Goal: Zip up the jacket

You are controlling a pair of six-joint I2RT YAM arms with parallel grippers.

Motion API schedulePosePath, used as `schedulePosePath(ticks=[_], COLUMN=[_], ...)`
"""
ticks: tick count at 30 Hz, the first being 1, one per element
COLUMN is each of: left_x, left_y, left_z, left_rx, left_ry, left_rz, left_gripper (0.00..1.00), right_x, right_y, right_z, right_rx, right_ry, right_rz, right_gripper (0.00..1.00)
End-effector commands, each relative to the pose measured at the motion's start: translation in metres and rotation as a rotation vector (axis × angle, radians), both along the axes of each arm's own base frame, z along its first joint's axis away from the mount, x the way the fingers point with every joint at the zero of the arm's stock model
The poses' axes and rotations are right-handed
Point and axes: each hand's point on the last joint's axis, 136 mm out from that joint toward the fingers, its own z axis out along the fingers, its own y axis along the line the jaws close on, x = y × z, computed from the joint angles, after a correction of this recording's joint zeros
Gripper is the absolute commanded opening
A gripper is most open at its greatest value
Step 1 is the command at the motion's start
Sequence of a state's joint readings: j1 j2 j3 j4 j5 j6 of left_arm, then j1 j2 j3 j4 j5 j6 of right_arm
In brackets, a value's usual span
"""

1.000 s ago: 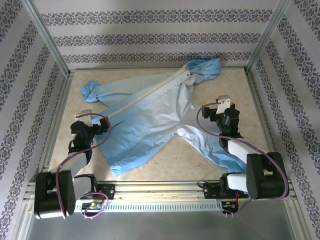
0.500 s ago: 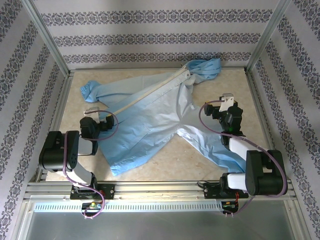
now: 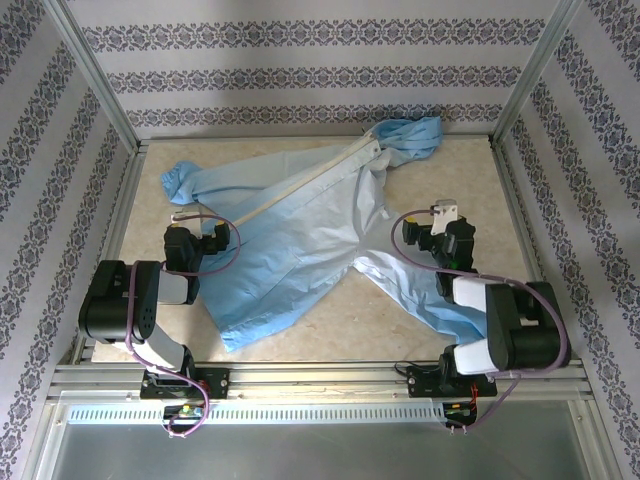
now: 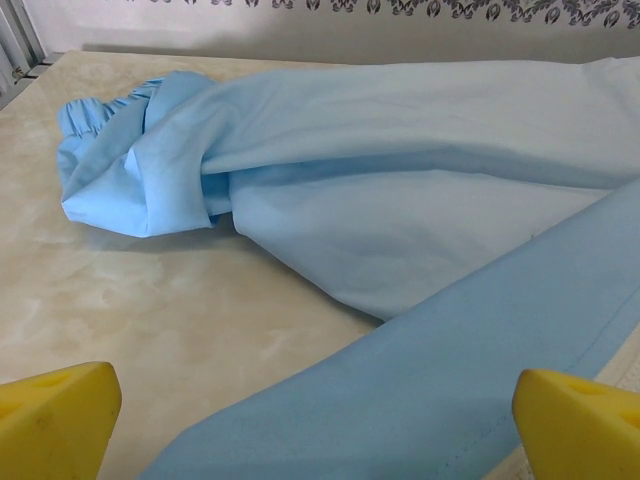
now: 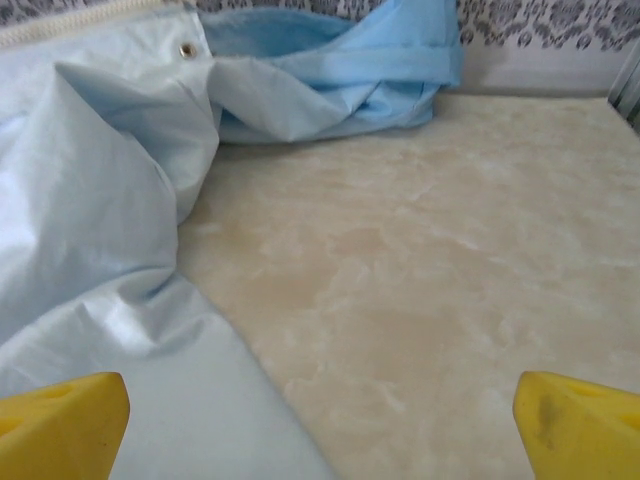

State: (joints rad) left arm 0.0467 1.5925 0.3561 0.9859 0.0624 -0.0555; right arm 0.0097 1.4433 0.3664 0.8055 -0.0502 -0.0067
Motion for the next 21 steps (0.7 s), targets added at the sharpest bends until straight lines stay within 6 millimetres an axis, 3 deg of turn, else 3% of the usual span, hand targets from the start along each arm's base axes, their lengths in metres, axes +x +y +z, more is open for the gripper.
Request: schedulePosePath(ticks=[1,3,21], left_x=[0.003,0.003,0.003], left_y=[-0.001,-0.001,-0.002], left_z=[0.004,0.005,0.005], left_rx=[0.02,0.021,0.02], left_ry=[-0.007,-0.009,-0.009], left_rz=[0.0,-0.001,-0.011], left_gripper=[1.0,1.0,0.99], right_x=[0.013,0.013,0.013], right_y=[0.001,-0.009,-0.009], right_z=[0.006,0.004,0.004], right_rx=[0.006,0.009,0.011], right_ry=[-0.065,-0.048,-0.049], right_rz=[-0.005,-0.063,-0.062], right_gripper=[0.98,0.98,0.98])
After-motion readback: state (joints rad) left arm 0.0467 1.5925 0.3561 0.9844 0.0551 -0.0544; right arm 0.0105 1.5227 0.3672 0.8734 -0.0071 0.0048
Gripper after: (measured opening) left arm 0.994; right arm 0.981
